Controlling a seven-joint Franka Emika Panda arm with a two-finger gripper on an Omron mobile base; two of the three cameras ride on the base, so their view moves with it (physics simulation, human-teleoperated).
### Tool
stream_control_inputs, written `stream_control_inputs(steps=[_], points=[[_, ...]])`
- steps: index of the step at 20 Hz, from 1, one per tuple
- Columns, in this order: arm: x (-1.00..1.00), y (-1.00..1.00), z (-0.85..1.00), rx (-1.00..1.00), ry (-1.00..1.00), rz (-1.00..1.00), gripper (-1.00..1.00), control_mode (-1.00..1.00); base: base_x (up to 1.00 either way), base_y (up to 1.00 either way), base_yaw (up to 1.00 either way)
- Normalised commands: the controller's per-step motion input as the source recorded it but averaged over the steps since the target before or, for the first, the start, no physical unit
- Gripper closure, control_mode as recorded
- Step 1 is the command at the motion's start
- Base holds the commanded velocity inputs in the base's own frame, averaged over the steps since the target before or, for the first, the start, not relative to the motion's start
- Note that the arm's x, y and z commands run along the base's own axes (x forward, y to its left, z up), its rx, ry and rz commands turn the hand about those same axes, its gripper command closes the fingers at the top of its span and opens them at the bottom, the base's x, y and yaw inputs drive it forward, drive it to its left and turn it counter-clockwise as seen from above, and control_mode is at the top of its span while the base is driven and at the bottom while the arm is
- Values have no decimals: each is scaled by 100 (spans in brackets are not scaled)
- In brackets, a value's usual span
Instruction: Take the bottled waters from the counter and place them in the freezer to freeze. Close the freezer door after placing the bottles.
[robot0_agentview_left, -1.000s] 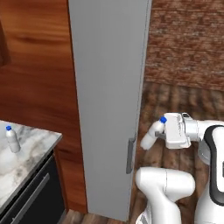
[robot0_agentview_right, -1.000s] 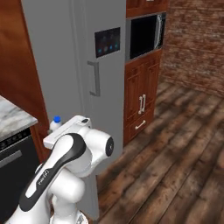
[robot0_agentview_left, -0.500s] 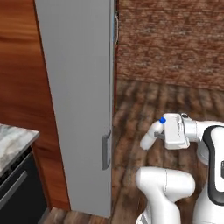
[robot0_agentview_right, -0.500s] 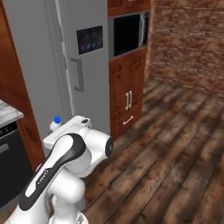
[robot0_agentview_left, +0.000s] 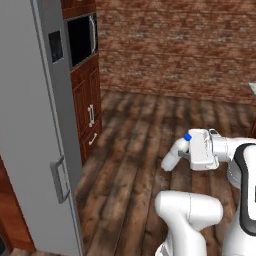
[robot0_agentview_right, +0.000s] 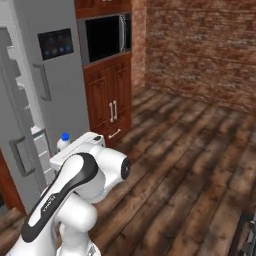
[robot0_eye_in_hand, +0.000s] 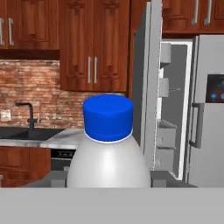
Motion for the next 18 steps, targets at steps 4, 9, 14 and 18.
stream_control_inputs(steps=[4,9,14,18], points=[[0,0,0,0,0,0,100,100,97,-73,0],[0,0,0,0,0,0,100,100,100,-67,-1],[0,0,0,0,0,0,100,100,100,-62,0],[0,0,0,0,0,0,100,100,99,-57,0]])
